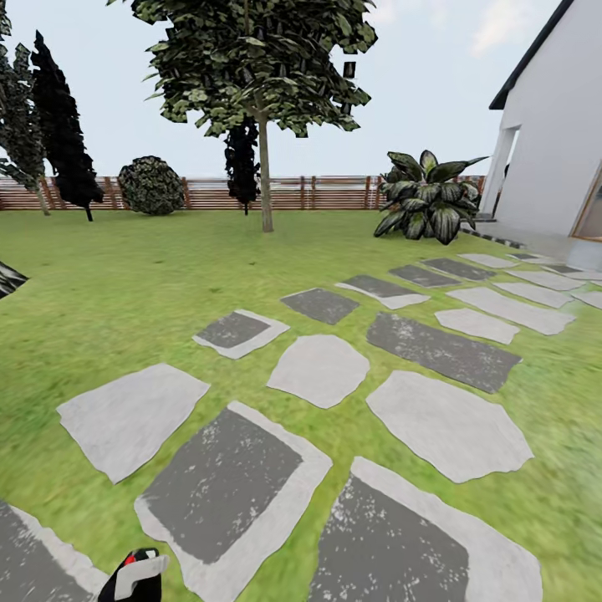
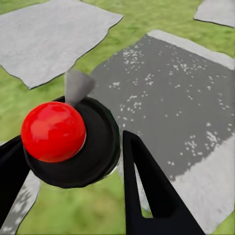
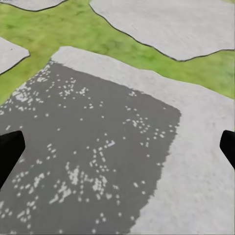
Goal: In the garden, pick up the pesticide atomizer on the floor and spray pesticide onto both trees until each tree trunk is fully covered.
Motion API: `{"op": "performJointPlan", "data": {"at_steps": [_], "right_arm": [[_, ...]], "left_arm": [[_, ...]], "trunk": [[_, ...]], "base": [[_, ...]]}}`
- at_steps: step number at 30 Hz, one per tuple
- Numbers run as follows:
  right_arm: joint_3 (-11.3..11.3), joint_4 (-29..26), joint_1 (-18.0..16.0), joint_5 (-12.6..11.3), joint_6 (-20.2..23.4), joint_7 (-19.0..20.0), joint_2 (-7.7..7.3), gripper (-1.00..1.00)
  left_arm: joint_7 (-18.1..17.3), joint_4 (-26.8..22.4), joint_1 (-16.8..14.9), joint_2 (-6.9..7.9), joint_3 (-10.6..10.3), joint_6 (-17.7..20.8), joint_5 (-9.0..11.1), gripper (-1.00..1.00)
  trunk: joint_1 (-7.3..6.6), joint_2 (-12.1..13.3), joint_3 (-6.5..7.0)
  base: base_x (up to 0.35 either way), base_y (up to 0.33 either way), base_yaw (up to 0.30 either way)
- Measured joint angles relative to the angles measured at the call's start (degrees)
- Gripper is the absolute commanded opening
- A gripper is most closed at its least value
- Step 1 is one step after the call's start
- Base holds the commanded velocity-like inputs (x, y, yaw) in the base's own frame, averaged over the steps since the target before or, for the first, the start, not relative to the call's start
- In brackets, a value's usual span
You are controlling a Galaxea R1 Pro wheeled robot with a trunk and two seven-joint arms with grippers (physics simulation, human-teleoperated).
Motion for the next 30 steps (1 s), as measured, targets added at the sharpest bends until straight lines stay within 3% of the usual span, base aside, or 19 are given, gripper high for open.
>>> {"op": "performJointPlan", "data": {"at_steps": [30], "right_arm": [[-0.03, 0.0, 0.0, 0.01, 0.0, 0.0, 0.03, 1.0]], "left_arm": [[0.0, -0.18, 0.0, 0.05, 0.0, 0.0, 0.02, -1.0]], "trunk": [[0.0, 0.0, 0.0]], "base": [[0.34, 0.0, 0.0]]}}
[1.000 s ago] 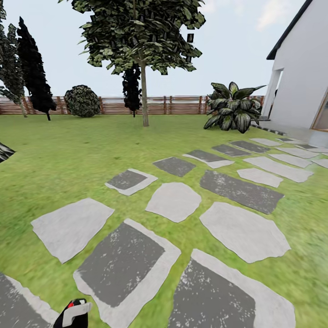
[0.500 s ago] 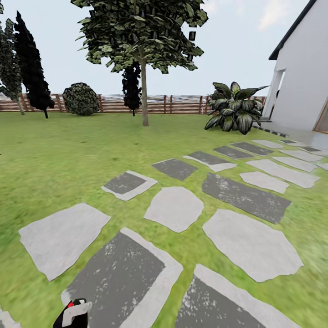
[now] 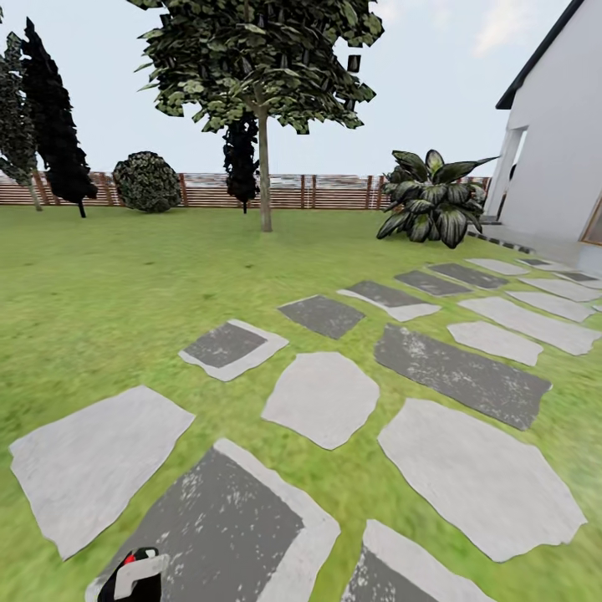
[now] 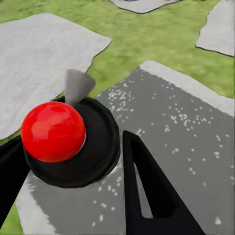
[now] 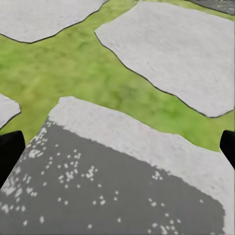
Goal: In the garden, pick up the pesticide atomizer on the floor and spray pesticide onto both trees until each tree trunk is fully covered.
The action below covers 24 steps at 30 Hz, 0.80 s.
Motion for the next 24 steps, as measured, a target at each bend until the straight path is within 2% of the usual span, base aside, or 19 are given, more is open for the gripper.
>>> {"op": "performJointPlan", "data": {"at_steps": [24], "right_arm": [[-0.01, 0.0, 0.01, -0.01, 0.01, 0.0, 0.01, 1.0]], "left_arm": [[-0.03, -0.26, 0.0, 0.12, 0.0, 0.0, 0.0, -1.0]], "trunk": [[0.0, 0.0, 0.0]], "base": [[0.34, 0.0, 0.0]]}}
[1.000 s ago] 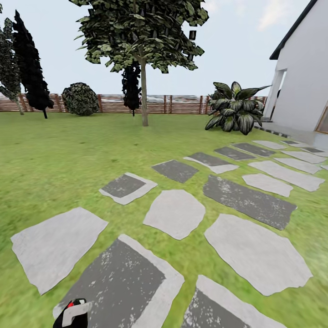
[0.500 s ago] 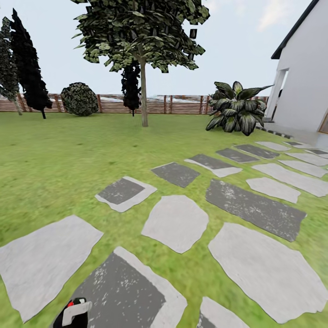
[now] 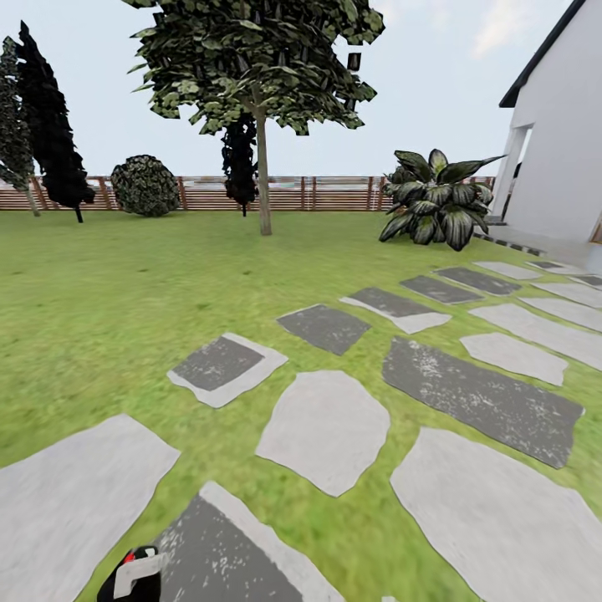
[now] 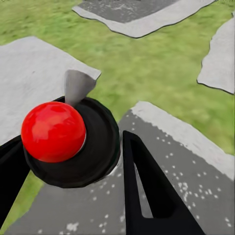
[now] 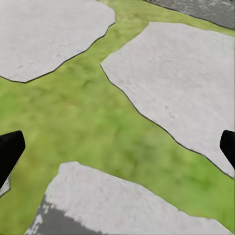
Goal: In the garden, pick up the pesticide atomizer on the floor and spray pesticide onto both trees until each tree trunk is fully covered.
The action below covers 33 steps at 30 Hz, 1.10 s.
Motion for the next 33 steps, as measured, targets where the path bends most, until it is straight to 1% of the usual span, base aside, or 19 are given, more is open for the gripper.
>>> {"op": "performJointPlan", "data": {"at_steps": [33], "right_arm": [[0.02, 0.0, -0.01, 0.0, -0.01, 0.0, -0.03, 1.0]], "left_arm": [[0.02, -0.09, 0.0, 0.0, 0.0, -0.01, 0.0, -1.0]], "trunk": [[0.0, 0.0, 0.0]], "base": [[0.34, 0.0, 0.0]]}}
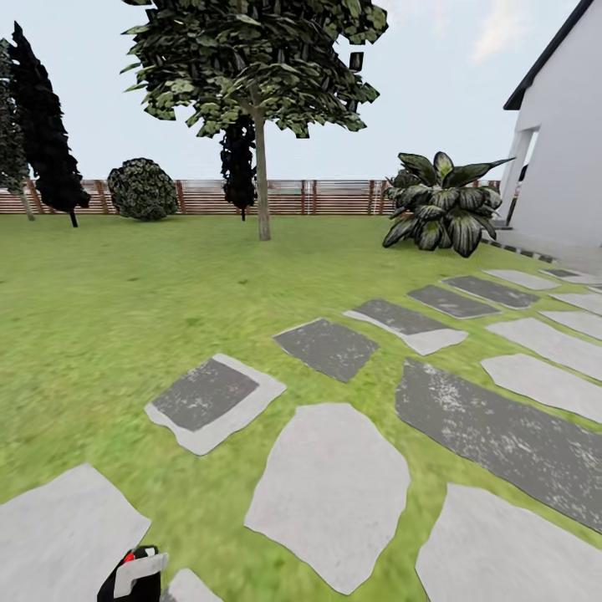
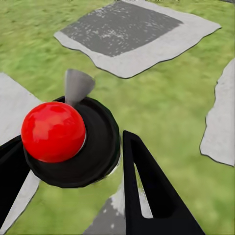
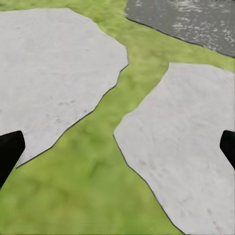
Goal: In the garden, pick up the pesticide atomizer on the floor and spray pesticide onto both trees until each tree trunk is fully covered.
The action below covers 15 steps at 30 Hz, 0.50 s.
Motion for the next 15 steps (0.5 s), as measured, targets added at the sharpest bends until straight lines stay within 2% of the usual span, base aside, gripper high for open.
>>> {"op": "performJointPlan", "data": {"at_steps": [15], "right_arm": [[-0.02, 0.0, -0.02, 0.0, 0.0, 0.0, 0.0, 1.0]], "left_arm": [[0.01, 0.3, 0.0, -0.19, -0.04, 0.01, 0.0, -1.0]], "trunk": [[0.0, 0.0, 0.0]], "base": [[0.34, 0.0, 0.0]]}}
